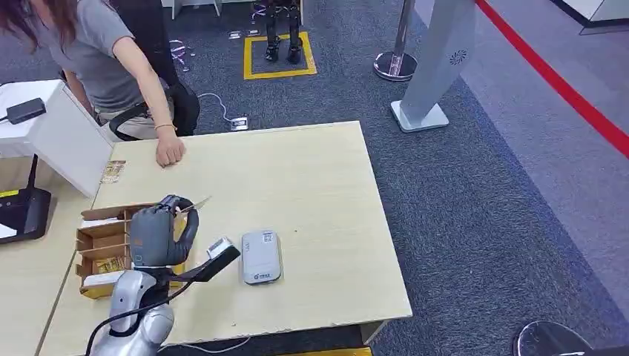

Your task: Pass the card to the sensor for recognition and then transmit it.

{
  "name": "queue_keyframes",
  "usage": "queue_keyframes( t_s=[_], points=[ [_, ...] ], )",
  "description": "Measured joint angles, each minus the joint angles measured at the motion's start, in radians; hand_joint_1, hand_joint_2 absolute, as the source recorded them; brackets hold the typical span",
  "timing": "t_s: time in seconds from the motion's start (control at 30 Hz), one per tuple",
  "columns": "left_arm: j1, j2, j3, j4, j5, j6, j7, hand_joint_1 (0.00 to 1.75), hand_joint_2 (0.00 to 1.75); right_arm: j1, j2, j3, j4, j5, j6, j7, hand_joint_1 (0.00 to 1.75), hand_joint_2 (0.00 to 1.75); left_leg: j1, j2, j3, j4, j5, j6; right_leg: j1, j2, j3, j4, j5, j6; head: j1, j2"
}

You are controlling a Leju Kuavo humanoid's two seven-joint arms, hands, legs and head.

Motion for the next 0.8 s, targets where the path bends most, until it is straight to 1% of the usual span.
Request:
queue_keyframes(
  t_s=[0.1, 0.23, 0.33, 0.5, 0.67, 0.73, 0.8],
  points=[
    [-0.017, -0.009, -0.058, 0.046, -0.012, -0.006, 0.014, 1.75, 1.75, 0.000, 0.000, 0.014, 0.000, 0.000, 0.000, 0.006, 0.00, 0.00, 0.000, 0.000, 0.000, 0.000, 0.000, 0.000, 0.000, 0.000, 0.000, 0.000, 0.000, 0.000, 0.000, 0.000],
    [-0.028, -0.012, -0.093, 0.077, -0.026, -0.011, 0.019, 1.75, 1.75, 0.001, 0.000, 0.019, 0.000, 0.000, 0.000, 0.008, 0.00, 0.00, 0.000, 0.000, 0.000, 0.000, 0.000, 0.000, 0.000, 0.000, -0.001, 0.000, 0.000, 0.000, 0.000, 0.000],
    [-0.048, -0.014, -0.134, 0.112, -0.085, -0.012, 0.039, 1.75, 1.75, 0.000, -0.001, 0.031, 0.000, 0.000, -0.002, 0.008, 0.00, 0.00, 0.000, 0.000, 0.000, 0.000, 0.000, 0.000, 0.000, 0.000, 0.000, 0.000, 0.000, 0.000, 0.000, 0.000],
    [-0.076, -0.033, -0.196, 0.161, -0.147, -0.012, 0.059, 1.75, 1.75, -0.004, -0.003, 0.050, 0.000, 0.000, -0.001, 0.012, 0.00, 0.00, 0.000, 0.000, 0.000, 0.000, 0.000, 0.000, 0.000, 0.000, 0.000, 0.000, 0.000, 0.000, 0.000, 0.000],
    [-0.114, -0.035, -0.261, 0.210, -0.197, -0.048, 0.088, 1.75, 1.75, -0.012, -0.003, 0.066, 0.000, 0.000, 0.000, 0.008, 0.00, 0.00, 0.000, 0.000, -0.001, 0.000, 0.000, 0.000, 0.000, 0.000, 0.000, 0.000, 0.000, 0.000, 0.000, 0.000],
    [-0.126, -0.035, -0.275, 0.228, -0.205, -0.056, 0.091, 1.75, 1.75, -0.015, -0.003, 0.070, 0.000, 0.000, 0.000, 0.008, 0.00, 0.00, 0.000, 0.000, 0.000, 0.000, 0.000, 0.000, 0.000, 0.000, 0.000, 0.000, 0.000, 0.000, 0.000, 0.000],
    [-0.145, -0.033, -0.296, 0.256, -0.218, -0.081, 0.095, 1.75, 1.75, -0.018, -0.005, 0.074, 0.000, -0.004, 0.002, 0.005, 0.00, 0.00, 0.000, 0.000, 0.000, 0.000, 0.000, 0.000, 0.000, 0.000, 0.000, 0.000, 0.000, 0.000, 0.000, 0.000]
  ],
)
